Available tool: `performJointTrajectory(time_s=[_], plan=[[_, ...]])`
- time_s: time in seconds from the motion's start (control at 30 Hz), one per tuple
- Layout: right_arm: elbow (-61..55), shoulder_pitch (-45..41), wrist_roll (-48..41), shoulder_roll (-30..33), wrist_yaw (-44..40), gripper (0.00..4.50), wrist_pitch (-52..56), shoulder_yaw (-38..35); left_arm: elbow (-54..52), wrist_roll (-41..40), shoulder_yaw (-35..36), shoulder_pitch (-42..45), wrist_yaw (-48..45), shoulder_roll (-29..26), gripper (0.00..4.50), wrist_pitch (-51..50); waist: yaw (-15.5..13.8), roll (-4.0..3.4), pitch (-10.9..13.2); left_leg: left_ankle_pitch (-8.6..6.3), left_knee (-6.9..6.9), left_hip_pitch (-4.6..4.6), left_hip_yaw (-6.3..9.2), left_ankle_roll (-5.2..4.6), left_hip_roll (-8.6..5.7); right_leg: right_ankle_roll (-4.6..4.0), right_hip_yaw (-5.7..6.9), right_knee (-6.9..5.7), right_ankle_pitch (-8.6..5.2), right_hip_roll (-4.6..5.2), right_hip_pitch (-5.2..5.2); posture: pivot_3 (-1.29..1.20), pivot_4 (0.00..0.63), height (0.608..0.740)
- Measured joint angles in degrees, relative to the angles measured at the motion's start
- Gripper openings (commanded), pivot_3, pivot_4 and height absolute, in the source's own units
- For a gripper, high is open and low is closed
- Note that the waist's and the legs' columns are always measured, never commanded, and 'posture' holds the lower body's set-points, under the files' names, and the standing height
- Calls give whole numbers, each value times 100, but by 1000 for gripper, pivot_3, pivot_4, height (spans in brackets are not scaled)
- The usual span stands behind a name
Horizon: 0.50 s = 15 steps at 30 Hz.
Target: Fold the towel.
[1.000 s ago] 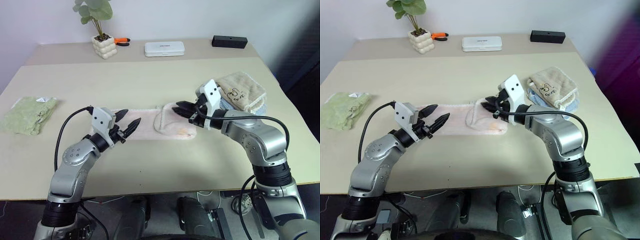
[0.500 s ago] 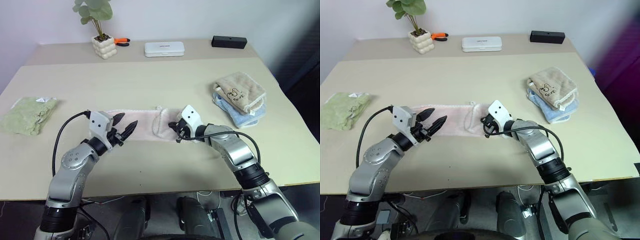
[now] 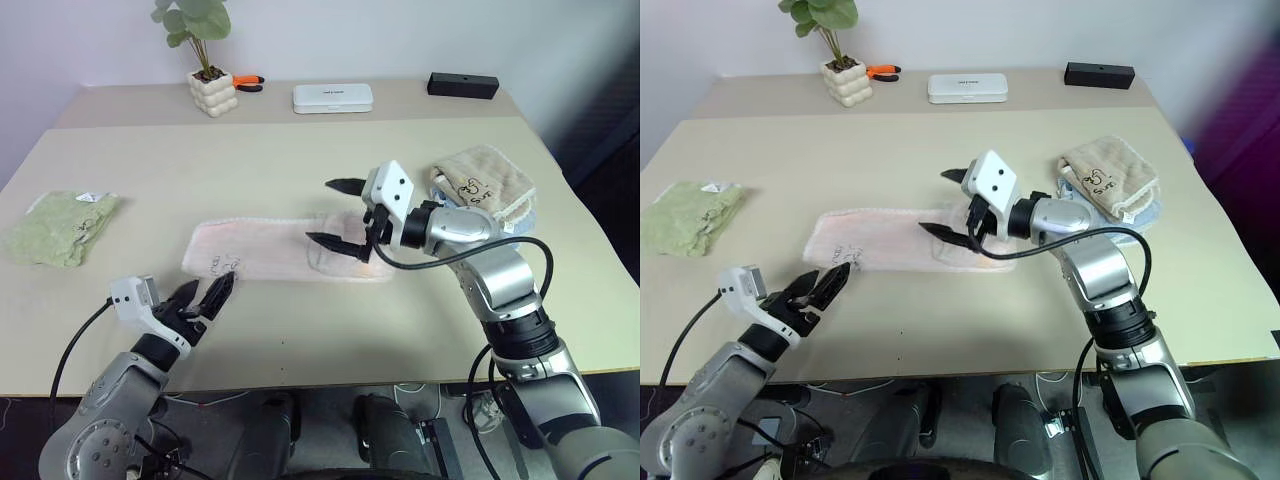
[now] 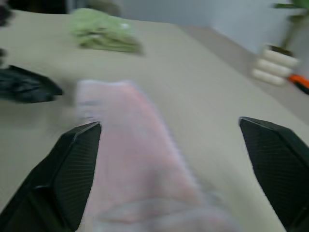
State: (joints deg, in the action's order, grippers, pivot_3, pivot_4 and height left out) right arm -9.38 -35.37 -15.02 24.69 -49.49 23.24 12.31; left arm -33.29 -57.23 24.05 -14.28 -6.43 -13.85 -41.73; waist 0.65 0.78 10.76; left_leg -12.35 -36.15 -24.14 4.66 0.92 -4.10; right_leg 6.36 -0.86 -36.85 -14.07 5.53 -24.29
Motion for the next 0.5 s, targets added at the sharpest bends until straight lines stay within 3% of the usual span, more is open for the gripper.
performJointTrajectory(time_s=[0.17, 0.33, 0.43, 0.5], plan=[[-212, 241, 21, -63, -147, 4392, -88, 244, 440, -1049, 197, 487, 1217, 229, 4500, -188, -11, 1, 0, 0, -2, 0, 0, 1, -1, 2, 0, -1, 1, -5, 1, 0, 150, 729], [-393, 374, 62, -112, -165, 4392, -138, 429, 1137, -1451, 288, 1456, 2254, 394, 4500, -82, -15, 2, -4, 1, -3, 7, -1, 2, -4, 15, 0, -3, 9, -8, 6, 0, 150, 729], [-458, 473, 138, -109, -156, 4500, -239, 506, 1543, -1559, 378, 1860, 2561, 427, 3660, 24, -8, 3, -6, 2, 0, 11, -3, 3, -4, 16, -2, -3, 10, -8, 8, 0, 150, 729], [-462, 564, 168, -107, -138, 4500, -241, 521, 1756, -1535, 376, 1976, 2619, 381, 2668, 55, -9, 3, -6, 2, 0, 11, -2, 4, -4, 16, -1, -4, 9, -10, 8, 0, 150, 729]])
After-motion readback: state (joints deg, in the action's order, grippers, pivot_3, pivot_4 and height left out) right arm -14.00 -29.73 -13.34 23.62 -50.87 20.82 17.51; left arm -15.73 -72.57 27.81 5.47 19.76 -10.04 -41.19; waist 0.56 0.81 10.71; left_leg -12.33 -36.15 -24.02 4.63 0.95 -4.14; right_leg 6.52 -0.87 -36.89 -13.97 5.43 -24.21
